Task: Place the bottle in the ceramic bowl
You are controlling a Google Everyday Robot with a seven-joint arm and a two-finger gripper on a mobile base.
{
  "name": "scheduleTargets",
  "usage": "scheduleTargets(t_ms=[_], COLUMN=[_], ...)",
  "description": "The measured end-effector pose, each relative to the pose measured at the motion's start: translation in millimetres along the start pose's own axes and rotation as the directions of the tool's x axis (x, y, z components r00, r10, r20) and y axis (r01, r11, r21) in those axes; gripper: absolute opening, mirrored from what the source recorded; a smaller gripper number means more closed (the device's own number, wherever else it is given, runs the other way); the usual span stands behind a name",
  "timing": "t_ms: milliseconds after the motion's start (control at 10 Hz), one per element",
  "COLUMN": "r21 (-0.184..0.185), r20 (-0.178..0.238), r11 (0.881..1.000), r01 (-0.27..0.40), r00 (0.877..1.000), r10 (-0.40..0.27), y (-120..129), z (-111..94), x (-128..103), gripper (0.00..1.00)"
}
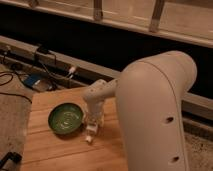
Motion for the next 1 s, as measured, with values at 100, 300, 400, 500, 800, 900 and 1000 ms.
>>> scheduleTargets(t_ms=[100, 300, 400, 500, 800, 900, 1000], r21=[0.008, 0.01, 0.01, 0.009, 0.001, -0.001, -0.004], r20=[-0.002, 0.003, 0.006, 0.009, 0.036, 0.058, 0.088], r11=[1.0, 1.0, 1.0, 1.0, 0.999, 0.999, 0.998], r01=[0.005, 0.002, -0.002, -0.007, -0.041, -0.053, -0.06], r00=[1.0, 1.0, 1.0, 1.0, 0.999, 0.997, 0.994], r10=[-0.005, -0.002, 0.002, 0.007, 0.041, 0.053, 0.06], y=[2, 3, 1, -2, -15, -20, -23], z=[4, 5, 4, 3, -7, -17, -33], x=[2, 3, 3, 3, -2, -6, -10], gripper=[0.49, 0.32, 0.19, 0.12, 0.0, 0.0, 0.0])
